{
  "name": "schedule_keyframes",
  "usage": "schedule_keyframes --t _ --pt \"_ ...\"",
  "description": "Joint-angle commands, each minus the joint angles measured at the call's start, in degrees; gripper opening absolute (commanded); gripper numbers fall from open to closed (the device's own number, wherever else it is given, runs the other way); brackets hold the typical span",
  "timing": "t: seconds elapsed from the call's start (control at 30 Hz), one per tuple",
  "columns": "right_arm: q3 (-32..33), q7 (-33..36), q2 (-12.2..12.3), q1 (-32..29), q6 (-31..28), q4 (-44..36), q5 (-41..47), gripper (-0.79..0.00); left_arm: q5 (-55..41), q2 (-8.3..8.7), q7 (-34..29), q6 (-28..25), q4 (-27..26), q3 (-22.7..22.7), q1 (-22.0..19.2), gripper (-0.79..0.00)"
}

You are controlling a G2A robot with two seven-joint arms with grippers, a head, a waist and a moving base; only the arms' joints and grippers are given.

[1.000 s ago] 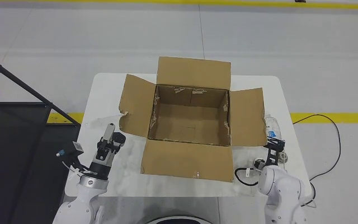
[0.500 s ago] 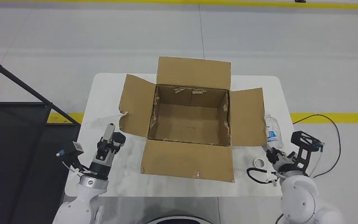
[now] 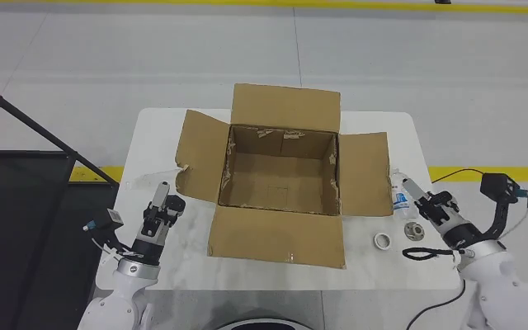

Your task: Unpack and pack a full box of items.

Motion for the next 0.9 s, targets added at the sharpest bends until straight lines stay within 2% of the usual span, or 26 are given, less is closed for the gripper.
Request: schedule_keyframes --t 0.0,0.17,0.63,0.87 --pt "-0.1 2.9 0.5 1.9 -1.6 1.8 2.3 0.0 0.0 0.0 0.0 0.0 0.0 0.0 0.0 0.0" --pt "-0.5 5.6 1.6 6.7 -0.7 7.2 1.2 0.0 -0.1 0.05 0.0 0.1 0.0 0.0 -0.3 0.0" --pt "-8.0 15.4 4.2 16.6 -2.4 18.4 1.2 0.0 -1.8 0.13 2.7 -0.5 -1.4 -1.8 0.9 0.0" --pt "-9.5 16.0 5.1 19.0 -3.0 22.0 3.8 0.0 -1.8 0.13 2.7 -0.5 -1.4 -1.8 0.9 0.0"
